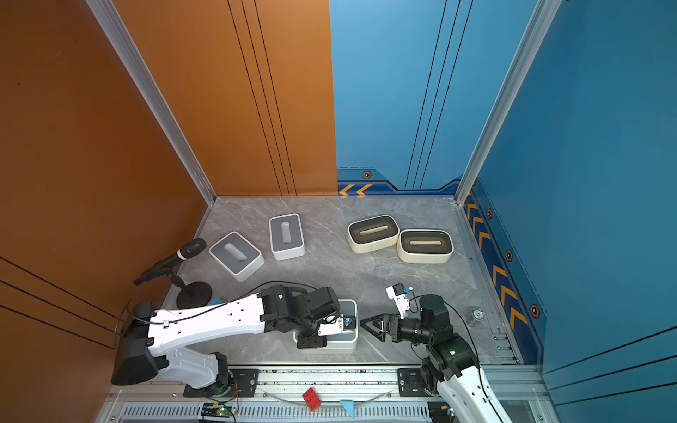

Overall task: Stack the tissue boxes
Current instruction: Place the tissue box at the tissue box.

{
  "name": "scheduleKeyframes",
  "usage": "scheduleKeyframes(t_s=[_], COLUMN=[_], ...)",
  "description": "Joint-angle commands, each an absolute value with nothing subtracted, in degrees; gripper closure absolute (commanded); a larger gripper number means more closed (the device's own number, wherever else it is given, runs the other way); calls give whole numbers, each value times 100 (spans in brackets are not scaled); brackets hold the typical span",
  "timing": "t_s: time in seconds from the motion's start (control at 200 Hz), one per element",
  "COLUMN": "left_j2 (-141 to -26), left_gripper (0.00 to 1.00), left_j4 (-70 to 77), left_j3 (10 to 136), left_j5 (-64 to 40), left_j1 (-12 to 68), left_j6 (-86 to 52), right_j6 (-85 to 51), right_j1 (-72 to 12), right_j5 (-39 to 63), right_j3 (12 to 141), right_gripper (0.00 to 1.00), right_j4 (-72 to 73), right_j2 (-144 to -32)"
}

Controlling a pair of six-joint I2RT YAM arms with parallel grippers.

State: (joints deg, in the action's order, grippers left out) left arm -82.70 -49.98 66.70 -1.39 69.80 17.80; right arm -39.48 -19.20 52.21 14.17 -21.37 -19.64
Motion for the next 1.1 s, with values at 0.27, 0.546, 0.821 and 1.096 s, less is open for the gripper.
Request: scheduleKeyframes(t_s=[0.27,0.546,0.821,1.096], left_j2=[-8183,-8204,-8217,-8208], left_gripper=[58,58,57,55], left_j4=[-5006,-5009,-4936,-4934], left_j3=[6577,6571,6492,6467], left_j5=[-185,-185,-203,-226], left_j1=[6880,6882,6877,6882], left_j6=[1837,1828,1811,1828], right_j6=[-3981,-3988,-3984,-3977], right_j1=[-1969,-1978,-1986,-1995], right_j5=[5080,5080,5063,5065], right_j3=[1365,1368,1365,1368], right_gripper=[0,0,0,0], right_j4=[-1978,-1969,-1974,-1970], right_j2=[-1956,-1943,-1943,-1949])
